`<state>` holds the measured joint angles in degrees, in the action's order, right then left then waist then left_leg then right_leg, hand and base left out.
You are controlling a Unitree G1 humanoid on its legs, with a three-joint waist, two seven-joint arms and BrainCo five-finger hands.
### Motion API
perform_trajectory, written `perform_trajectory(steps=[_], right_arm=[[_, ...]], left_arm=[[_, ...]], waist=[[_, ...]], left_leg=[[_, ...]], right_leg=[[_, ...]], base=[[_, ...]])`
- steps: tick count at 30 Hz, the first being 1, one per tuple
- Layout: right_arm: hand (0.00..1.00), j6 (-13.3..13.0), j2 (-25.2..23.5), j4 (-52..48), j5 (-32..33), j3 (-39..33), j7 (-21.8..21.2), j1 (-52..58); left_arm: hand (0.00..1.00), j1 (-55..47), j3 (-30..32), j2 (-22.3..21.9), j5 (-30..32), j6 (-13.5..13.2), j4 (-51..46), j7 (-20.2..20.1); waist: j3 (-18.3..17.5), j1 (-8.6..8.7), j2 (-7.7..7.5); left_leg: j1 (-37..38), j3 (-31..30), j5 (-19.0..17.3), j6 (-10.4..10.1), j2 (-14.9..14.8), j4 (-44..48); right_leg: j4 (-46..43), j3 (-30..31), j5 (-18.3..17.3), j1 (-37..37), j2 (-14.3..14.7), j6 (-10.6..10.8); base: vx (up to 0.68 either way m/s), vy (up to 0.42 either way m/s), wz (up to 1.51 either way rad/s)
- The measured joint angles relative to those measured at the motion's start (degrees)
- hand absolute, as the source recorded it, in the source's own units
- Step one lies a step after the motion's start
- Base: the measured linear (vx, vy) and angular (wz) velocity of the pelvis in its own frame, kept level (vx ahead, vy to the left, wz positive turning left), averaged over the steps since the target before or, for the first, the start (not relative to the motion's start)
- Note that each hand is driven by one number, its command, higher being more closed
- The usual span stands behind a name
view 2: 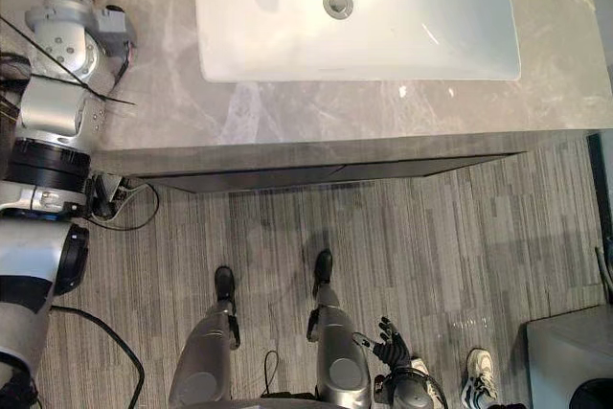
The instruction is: Organize washtable
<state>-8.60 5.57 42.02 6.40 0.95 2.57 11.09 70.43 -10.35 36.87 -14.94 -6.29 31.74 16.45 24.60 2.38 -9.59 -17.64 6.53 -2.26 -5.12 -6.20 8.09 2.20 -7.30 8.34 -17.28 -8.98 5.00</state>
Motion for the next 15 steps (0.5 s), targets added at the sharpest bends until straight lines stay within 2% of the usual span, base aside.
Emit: perform_trajectory(steps=[9, 12, 15], right_arm=[[0.00, 0.00, 0.05, -0.17, 0.31, 0.06, 0.03, 0.03], [0.00, 0.03, 0.02, -0.16, 0.35, 0.04, 0.14, 0.02], [0.00, 0.11, -0.03, -0.10, 0.34, -0.11, 0.49, 0.03]], left_arm=[[1.00, 0.37, -0.13, 0.16, -0.18, 0.33, -0.55, 0.24], [1.00, -3.60, 1.15, 0.08, -0.34, 0.32, -7.42, 0.15], [1.00, -12.20, 2.32, 0.02, -1.29, 0.09, -18.98, -0.30]], waist=[[0.09, 0.06, -0.01], [0.03, -0.03, 0.11], [-0.40, -0.42, 1.09]], left_leg=[[-0.53, -0.10, -0.01, -0.01, -0.12, 0.34], [-0.48, -0.12, -0.01, -0.01, -0.10, 0.33], [-0.19, -0.53, -0.01, 0.00, -0.07, 0.27]], right_leg=[[0.00, -0.07, 0.11, -0.30, 0.10, 0.00], [0.01, -0.11, 0.10, -0.24, 0.10, -0.01], [0.02, -0.45, 0.01, 0.31, 0.10, 0.00]], base=[[0.00, -0.002, 0.00], [0.00, 0.000, 0.00], [0.01, -0.009, 0.05]])
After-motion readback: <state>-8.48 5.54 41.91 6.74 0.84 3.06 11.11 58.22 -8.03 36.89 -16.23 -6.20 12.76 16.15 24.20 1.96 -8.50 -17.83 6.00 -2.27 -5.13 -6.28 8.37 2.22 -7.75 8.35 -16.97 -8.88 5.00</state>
